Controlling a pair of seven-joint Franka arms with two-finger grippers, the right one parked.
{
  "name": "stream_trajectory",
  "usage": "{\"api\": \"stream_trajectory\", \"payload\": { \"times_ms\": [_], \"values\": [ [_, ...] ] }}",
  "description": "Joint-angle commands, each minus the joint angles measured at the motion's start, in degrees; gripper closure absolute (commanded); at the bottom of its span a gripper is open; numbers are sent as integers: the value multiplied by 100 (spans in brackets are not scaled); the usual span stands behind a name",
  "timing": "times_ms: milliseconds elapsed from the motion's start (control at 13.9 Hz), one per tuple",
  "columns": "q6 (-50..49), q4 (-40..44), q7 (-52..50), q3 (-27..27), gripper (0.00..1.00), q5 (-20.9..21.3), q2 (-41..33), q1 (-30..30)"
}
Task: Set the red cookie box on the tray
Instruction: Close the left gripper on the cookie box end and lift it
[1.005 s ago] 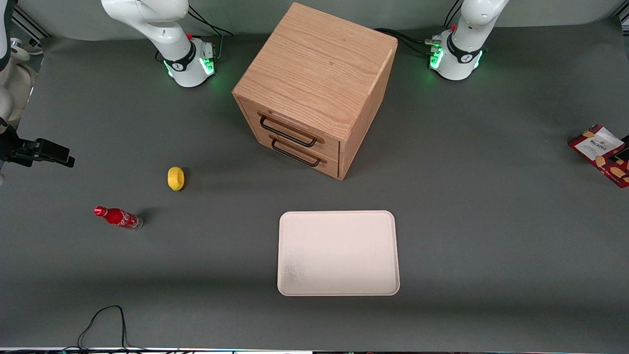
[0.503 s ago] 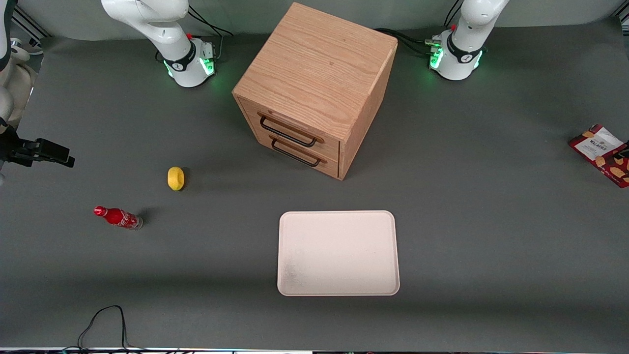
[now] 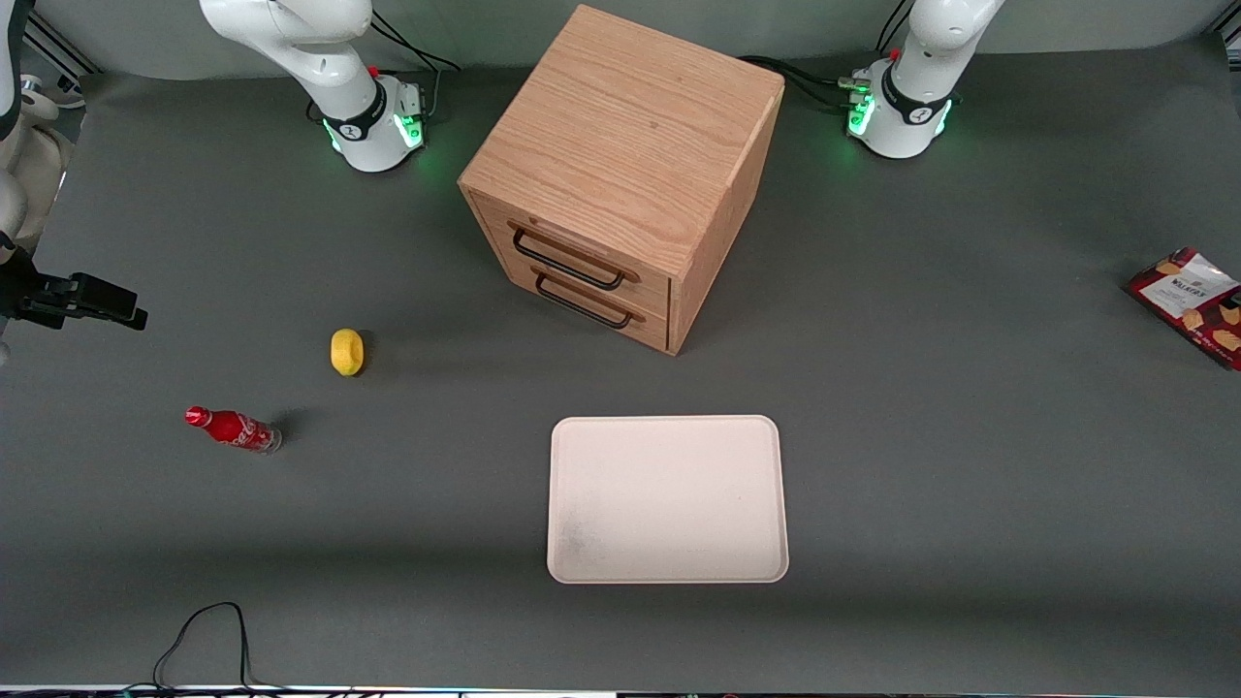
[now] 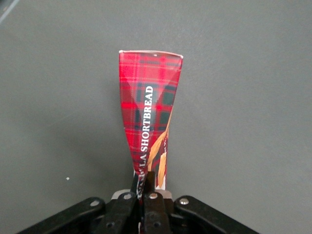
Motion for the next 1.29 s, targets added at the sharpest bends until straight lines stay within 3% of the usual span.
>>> {"api": "stream_trajectory", "payload": {
  "times_ms": [0, 215, 359, 718, 933, 1221],
  "values": [
    [-1162, 781, 104, 45, 100, -19, -258, -57],
    [-2033, 1283, 60, 54, 100, 51, -706, -136],
    [-2621, 1651, 16, 36, 100, 323, -1040, -163],
    [-4292, 3496, 60, 45, 100, 341, -1094, -163],
    [-4470, 3754, 51, 19, 100, 315, -1094, -311],
    [-4365, 3780, 16, -43, 100, 280, -937, -1320]
  ]
}}
